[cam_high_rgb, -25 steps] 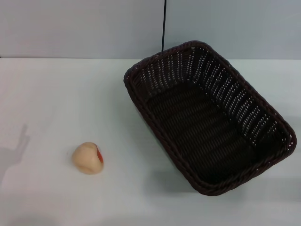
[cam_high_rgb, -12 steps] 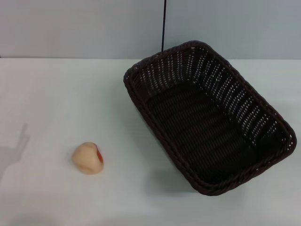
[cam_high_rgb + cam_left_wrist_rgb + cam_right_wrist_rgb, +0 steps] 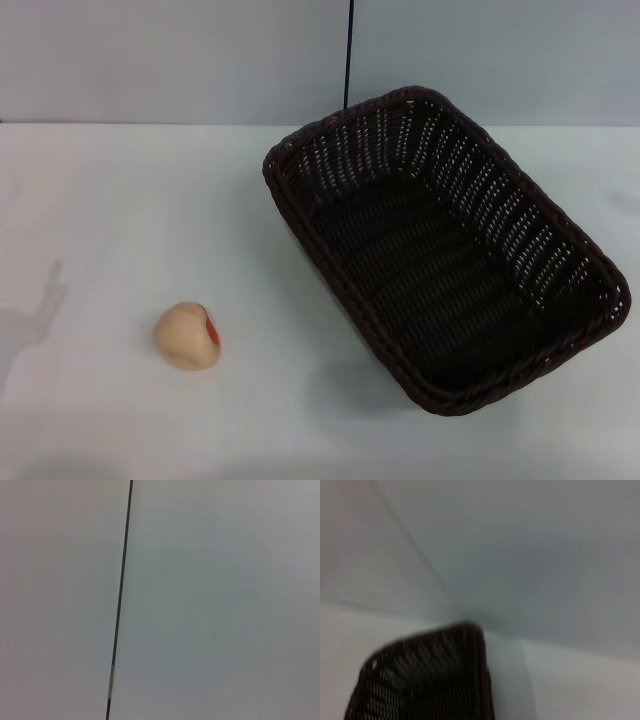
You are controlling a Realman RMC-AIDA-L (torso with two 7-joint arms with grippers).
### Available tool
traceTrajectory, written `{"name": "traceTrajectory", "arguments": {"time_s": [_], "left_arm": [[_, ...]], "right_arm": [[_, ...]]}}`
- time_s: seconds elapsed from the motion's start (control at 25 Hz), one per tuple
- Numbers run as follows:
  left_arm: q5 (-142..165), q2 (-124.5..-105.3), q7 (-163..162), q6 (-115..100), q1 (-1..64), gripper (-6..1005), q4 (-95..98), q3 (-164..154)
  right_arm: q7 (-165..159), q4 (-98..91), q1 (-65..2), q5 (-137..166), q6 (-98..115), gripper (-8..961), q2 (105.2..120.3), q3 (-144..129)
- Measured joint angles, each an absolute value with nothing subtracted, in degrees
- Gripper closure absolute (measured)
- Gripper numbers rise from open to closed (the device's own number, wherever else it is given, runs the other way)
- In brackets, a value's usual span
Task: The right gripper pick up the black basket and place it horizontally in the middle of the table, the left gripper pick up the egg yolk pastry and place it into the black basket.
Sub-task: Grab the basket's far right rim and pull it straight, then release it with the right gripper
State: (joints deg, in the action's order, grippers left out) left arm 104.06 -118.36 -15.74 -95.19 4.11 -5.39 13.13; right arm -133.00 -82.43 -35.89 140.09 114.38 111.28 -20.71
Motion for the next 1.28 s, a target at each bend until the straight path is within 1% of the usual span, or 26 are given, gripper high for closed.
{"name": "traceTrajectory", "arguments": {"time_s": [0.12,0.28,0.32,0.36,0.48,0.52,0.56,0.8,1.28], "left_arm": [[104.1,-118.44,-15.7,-95.2,3.9,187,-5.6,13.1],[104.2,-118.49,-15.7,-95.0,3.4,187,-5.9,13.0],[104.2,-118.49,-15.7,-95.0,3.4,187,-5.9,13.0],[104.2,-118.49,-15.7,-95.0,3.3,188,-5.9,13.0],[104.2,-118.54,-15.7,-95.1,3.1,188,-5.9,12.9],[104.2,-118.54,-15.7,-95.2,3.1,188,-6.0,12.9],[104.2,-118.55,-15.7,-95.2,3.1,188,-6.0,12.9],[104.1,-118.56,-15.7,-95.4,3.1,188,-6.0,12.9],[104.1,-118.49,-15.7,-95.4,2.9,188,-5.9,12.9]], "right_arm": [[-137.4,-76.0,-42.1,149.4,114.3,382,110.25,-26.1],[-138.7,-69.7,-44.3,150.5,111.1,391,110.25,-30.0],[-139.1,-66.5,-45.0,150.5,107.8,394,110.68,-31.9],[-139.1,-66.5,-45.0,150.5,107.8,396,110.68,-31.9],[-139.2,-62.9,-45.5,150.4,102.3,403,111.98,-34.7],[-139.2,-60.9,-45.7,150.4,99.0,405,112.90,-37.0],[-139.2,-60.9,-45.7,150.4,99.0,408,112.90,-37.0],[-138.8,-57.5,-46.2,149.9,92.3,422,115.45,-40.7],[-139.1,-48.9,-48.7,149.6,84.1,449,116.38,-47.6]]}}
